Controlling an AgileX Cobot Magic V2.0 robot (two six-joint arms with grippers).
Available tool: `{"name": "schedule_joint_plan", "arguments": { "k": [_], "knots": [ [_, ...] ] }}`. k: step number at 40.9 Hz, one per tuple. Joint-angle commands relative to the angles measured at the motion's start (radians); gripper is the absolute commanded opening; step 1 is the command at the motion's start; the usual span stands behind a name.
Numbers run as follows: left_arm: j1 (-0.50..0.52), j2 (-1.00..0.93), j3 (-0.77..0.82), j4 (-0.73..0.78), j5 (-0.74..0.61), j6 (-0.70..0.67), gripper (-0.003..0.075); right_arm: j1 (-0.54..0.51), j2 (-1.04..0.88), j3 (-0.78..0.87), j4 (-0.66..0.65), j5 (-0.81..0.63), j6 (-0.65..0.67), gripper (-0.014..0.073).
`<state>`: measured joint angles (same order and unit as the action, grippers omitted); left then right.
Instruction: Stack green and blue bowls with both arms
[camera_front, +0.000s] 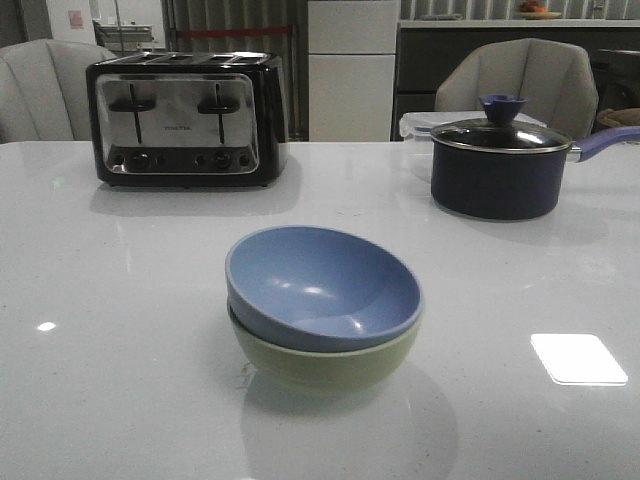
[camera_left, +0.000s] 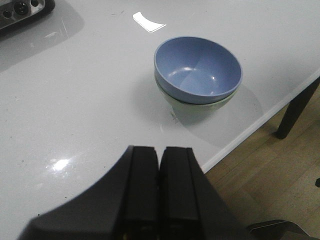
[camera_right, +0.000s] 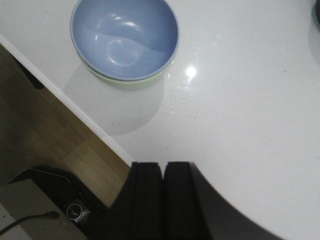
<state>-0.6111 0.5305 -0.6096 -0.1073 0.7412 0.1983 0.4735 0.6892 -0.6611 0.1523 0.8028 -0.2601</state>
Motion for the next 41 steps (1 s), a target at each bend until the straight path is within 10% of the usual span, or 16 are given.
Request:
{"name": "schedule_joint_plan", "arguments": {
  "k": [1, 14, 30, 41],
  "knots": [
    [-0.004, 0.007, -0.027, -0.007, -0.075, -0.011, 0.0093, 0.0, -0.002, -0.028, 0.002, -0.05, 0.0, 0.0029],
    [0.017, -0.023, -0.016, -0.007, -0.091, -0.011, 0.0093, 0.0, -0.002, -0.028, 0.002, -0.05, 0.0, 0.0029],
    [0.464, -0.369, 0.288, -0.021, -0.408, -0.013, 0.0093, 0.0, -0.002, -0.028, 0.002, -0.05, 0.0, 0.0029],
    [0.585, -0.538, 0.483, -0.036, -0.551, -0.086, 0.0093, 0.0, -0.002, -0.028, 0.002, -0.05, 0.0, 0.0029]
  ]
}}
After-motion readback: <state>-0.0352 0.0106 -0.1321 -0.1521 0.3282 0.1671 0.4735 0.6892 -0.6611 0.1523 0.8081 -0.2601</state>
